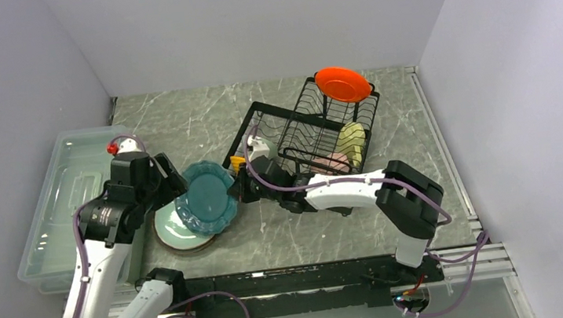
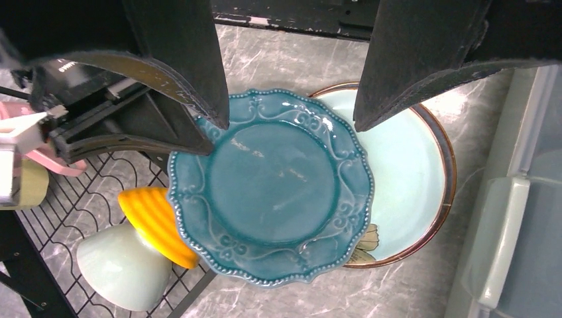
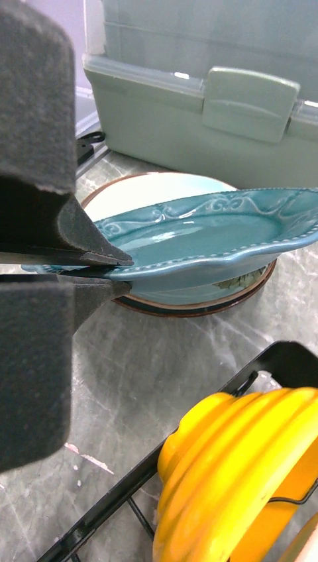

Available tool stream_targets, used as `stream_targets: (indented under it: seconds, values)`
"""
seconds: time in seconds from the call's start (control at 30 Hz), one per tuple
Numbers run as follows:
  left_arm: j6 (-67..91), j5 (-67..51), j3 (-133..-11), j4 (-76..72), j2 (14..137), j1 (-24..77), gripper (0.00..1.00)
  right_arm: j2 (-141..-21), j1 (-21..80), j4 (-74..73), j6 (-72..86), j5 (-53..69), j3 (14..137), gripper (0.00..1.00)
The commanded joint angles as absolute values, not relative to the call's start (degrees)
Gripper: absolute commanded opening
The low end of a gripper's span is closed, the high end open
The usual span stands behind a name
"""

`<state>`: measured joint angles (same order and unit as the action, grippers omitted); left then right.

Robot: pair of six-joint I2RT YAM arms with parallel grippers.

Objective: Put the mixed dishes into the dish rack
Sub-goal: Pick up the plate at the center of the board.

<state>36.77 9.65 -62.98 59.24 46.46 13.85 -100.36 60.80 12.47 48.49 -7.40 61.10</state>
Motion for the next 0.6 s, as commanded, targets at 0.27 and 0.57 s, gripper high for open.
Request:
stream_targets:
  seconds: [0.27, 0.57]
  values:
    - [34.91, 11.9, -64.36, 62.85, 41.41, 13.97, 0.75, -90.11, 60.9, 18.33, 46.52, -9.58, 69.59, 0.0]
    - [32.61, 10.46, -68.54, 64.16, 37.95, 13.97, 0.75, -84.21, 60.82, 13.41, 41.22, -13.43, 73.31, 0.0]
